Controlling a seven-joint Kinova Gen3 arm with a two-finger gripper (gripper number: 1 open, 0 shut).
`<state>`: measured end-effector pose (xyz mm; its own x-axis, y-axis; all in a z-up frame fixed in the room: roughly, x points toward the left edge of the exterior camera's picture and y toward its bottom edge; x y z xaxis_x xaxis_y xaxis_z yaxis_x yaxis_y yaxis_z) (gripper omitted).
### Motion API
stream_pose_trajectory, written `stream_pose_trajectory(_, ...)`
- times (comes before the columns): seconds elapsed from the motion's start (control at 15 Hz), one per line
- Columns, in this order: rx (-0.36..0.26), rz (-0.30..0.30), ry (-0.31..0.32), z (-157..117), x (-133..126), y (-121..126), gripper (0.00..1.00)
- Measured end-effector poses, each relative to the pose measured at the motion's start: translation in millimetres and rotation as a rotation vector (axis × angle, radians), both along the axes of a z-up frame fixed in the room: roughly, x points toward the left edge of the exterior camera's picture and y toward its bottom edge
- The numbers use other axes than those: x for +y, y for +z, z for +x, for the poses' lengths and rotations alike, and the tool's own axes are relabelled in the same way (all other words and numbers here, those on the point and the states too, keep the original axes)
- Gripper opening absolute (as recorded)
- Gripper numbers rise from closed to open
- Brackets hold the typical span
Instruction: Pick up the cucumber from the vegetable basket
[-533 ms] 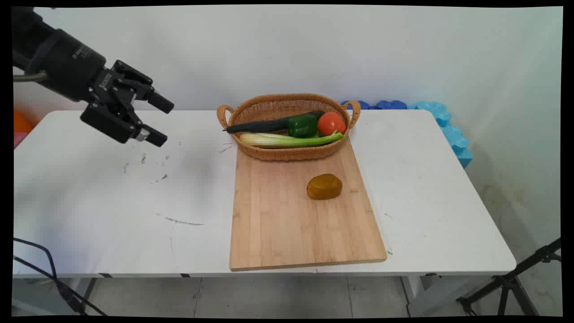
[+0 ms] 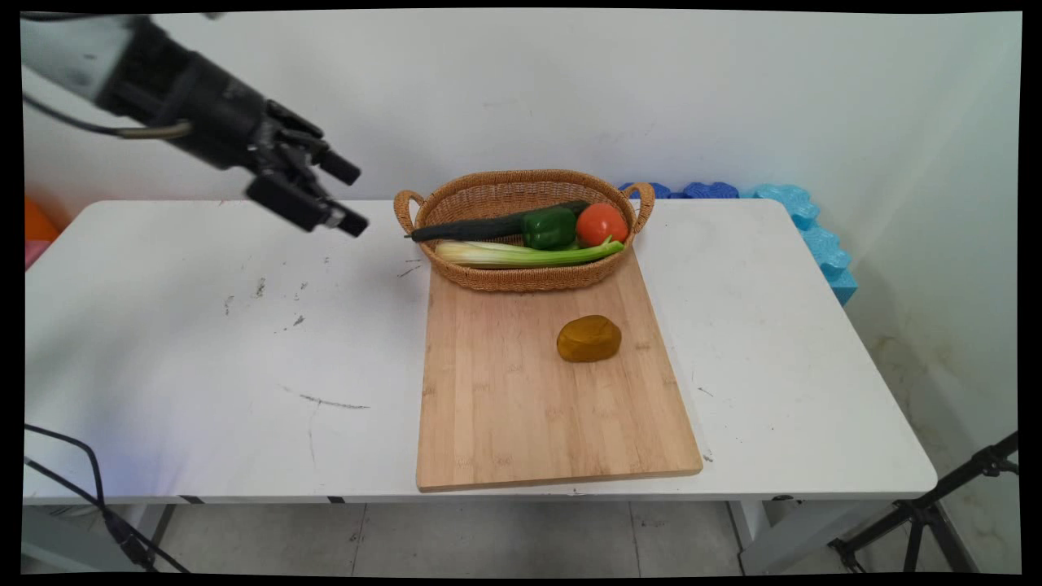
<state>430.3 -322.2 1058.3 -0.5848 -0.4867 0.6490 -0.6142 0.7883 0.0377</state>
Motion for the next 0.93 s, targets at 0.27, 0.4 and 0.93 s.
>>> stream_pose_trajectory(0.27,-0.037,-0.011,0.075,-15.3,-35.6,-11.5,1.00)
stream_pose_trajectory(0.4,-0.055,-0.015,0.112,-23.1,-55.0,-18.1,1.00)
stream_pose_trajectory(0.93,-0.108,0.000,0.266,-66.9,-143.7,-59.4,1.00)
